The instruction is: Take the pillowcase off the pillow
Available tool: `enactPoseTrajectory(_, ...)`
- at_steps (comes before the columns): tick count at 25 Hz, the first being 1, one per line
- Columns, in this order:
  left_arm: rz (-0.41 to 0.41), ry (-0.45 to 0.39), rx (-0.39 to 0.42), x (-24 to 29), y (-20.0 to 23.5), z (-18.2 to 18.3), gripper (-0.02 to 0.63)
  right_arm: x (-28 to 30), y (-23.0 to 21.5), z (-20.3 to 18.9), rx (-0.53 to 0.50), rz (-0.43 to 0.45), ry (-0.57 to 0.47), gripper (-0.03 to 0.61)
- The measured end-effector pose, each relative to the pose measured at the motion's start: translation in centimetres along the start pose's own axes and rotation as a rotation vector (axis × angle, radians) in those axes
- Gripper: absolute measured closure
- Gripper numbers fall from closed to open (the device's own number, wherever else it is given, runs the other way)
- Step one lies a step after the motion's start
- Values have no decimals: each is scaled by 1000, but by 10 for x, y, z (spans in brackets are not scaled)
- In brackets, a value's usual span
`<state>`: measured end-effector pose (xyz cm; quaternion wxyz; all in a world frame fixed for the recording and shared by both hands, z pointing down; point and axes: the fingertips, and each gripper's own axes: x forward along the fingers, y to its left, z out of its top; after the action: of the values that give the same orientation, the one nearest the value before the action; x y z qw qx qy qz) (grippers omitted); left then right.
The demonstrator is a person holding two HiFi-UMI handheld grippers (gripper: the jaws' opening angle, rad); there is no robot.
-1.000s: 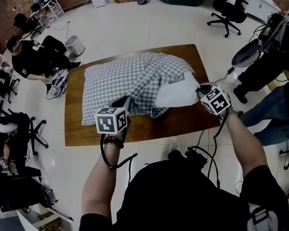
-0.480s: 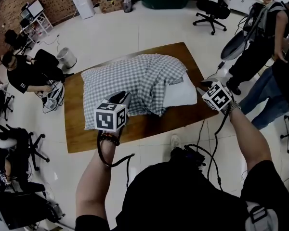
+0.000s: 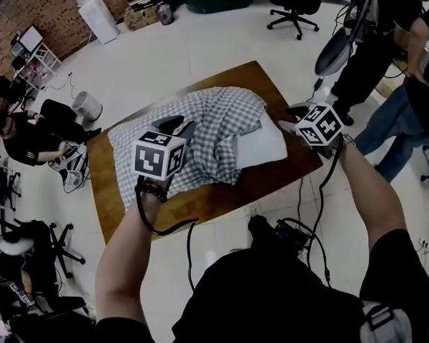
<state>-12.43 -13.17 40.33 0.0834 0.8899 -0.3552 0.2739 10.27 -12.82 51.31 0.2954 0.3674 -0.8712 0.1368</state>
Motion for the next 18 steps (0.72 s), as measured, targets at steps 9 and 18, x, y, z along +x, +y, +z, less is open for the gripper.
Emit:
enactPoseTrajectory(9, -157, 146, 133, 176, 15, 122, 450, 48, -137, -18, 139, 218, 40, 368)
enactPoseTrajectory(18, -337, 341, 139, 320, 55, 149, 402, 104, -191, -18, 239, 456, 75, 348)
